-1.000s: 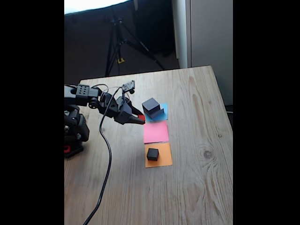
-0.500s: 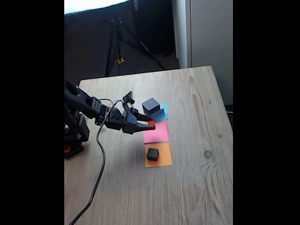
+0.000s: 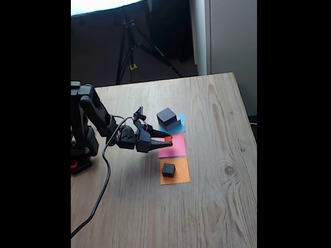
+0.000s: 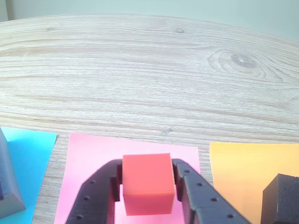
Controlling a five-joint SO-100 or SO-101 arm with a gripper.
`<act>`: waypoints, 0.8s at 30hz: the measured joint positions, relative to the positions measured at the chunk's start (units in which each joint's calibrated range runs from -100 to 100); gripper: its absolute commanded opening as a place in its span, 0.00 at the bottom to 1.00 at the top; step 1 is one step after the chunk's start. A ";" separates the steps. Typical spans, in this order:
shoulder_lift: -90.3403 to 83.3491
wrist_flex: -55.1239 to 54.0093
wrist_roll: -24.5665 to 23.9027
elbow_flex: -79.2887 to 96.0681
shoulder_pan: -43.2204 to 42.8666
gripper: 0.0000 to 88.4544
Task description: Tower of hanoi
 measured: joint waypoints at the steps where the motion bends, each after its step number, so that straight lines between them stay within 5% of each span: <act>1: 1.20 -0.32 0.52 -0.96 0.10 0.00; 24: 8.64 -7.61 1.91 -3.65 0.10 0.05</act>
